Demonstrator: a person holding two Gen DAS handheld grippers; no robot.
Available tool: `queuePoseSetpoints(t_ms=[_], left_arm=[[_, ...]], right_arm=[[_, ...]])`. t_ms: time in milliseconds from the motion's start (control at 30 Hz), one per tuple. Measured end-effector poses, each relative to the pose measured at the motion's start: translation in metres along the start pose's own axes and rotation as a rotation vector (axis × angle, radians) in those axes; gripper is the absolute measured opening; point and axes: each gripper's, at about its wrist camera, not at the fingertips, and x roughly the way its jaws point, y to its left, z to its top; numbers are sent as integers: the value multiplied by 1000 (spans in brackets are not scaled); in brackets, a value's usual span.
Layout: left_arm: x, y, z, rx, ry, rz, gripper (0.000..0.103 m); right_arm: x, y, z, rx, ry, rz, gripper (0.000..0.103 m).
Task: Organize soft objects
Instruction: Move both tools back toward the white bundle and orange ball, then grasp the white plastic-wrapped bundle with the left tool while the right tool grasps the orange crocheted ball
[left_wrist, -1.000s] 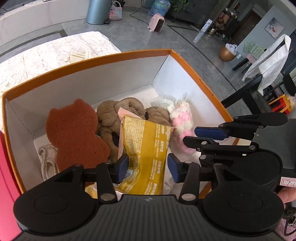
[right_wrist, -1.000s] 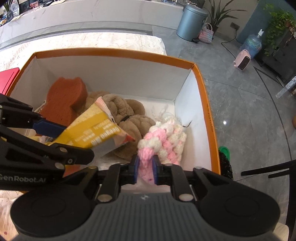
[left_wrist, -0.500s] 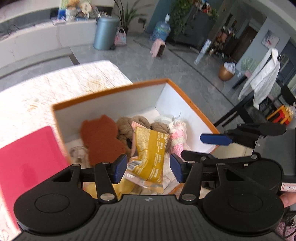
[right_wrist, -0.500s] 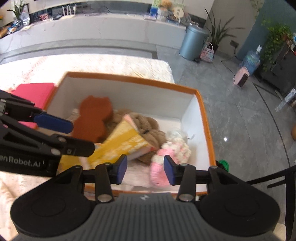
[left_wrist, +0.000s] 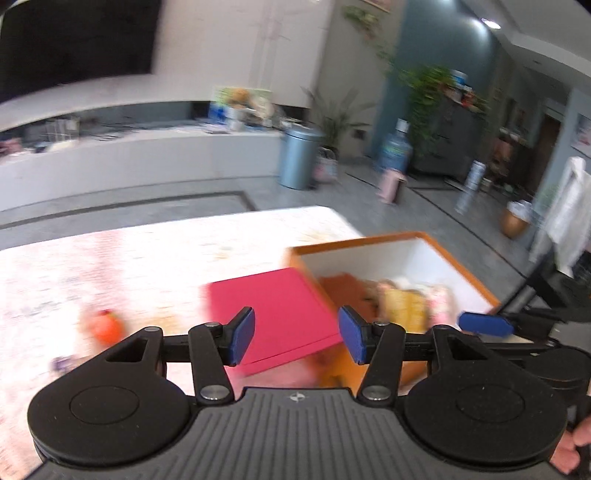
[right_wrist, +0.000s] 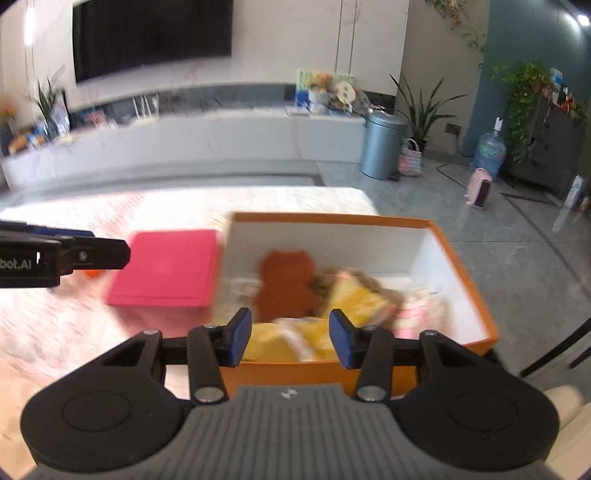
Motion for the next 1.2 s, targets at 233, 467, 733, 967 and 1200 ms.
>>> queuePoseSetpoints(t_ms=[233,467,733,967,1200], left_arm=[[-35,50,-32,-78,-38,160,62],[-51,92,-51,-108,-23,248,62],[-58,130,-66,-134,-13,278,62],[-45,168,-73,-199,18,265,64],[-24,196,-67,-216,57,262,64]], right_arm=[[-6,69,-22,35,-49,82,48],[12,128,-34,-49,8,134,49],[37,178,-30,-147,11,172,48],[62,213,-19,-195,0,186,48],[97,236,-6,-238,22,197,44]])
